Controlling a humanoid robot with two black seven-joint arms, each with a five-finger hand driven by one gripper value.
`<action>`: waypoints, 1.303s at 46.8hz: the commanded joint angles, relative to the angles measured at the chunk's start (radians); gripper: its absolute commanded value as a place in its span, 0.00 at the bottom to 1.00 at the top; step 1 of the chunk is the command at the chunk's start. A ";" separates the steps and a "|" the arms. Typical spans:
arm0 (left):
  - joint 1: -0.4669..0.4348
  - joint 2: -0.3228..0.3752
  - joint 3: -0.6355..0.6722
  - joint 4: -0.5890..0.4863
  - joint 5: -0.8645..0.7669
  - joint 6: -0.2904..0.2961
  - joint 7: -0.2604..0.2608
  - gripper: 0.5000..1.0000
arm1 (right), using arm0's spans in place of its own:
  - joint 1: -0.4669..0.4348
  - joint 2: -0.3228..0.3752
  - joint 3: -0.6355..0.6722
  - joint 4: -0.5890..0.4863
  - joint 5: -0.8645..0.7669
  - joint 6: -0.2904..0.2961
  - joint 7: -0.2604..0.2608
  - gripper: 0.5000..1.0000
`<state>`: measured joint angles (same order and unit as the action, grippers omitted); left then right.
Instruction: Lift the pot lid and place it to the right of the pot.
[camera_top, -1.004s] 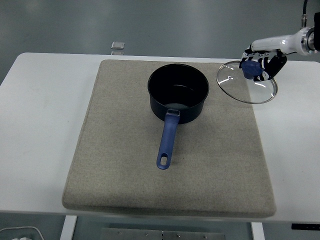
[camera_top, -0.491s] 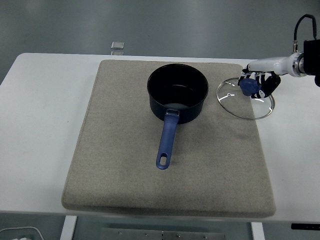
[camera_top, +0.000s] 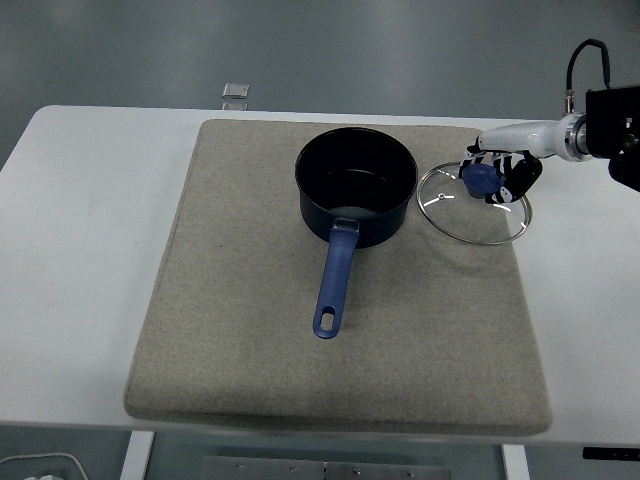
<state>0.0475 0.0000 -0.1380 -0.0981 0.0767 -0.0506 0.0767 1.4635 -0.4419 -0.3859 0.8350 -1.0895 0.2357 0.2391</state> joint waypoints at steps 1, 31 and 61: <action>0.000 0.000 0.000 0.001 0.000 0.000 0.000 1.00 | 0.000 0.002 0.001 0.002 0.005 0.001 0.000 0.08; 0.000 0.000 0.000 -0.002 0.000 0.000 0.000 1.00 | 0.003 -0.001 0.010 0.006 0.040 0.013 0.005 0.79; 0.000 0.000 0.000 -0.002 0.000 0.000 0.000 1.00 | -0.092 -0.006 0.291 -0.047 0.600 0.117 0.005 0.79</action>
<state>0.0475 0.0000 -0.1381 -0.0969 0.0766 -0.0506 0.0766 1.3857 -0.4523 -0.1170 0.8041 -0.5520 0.3544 0.2440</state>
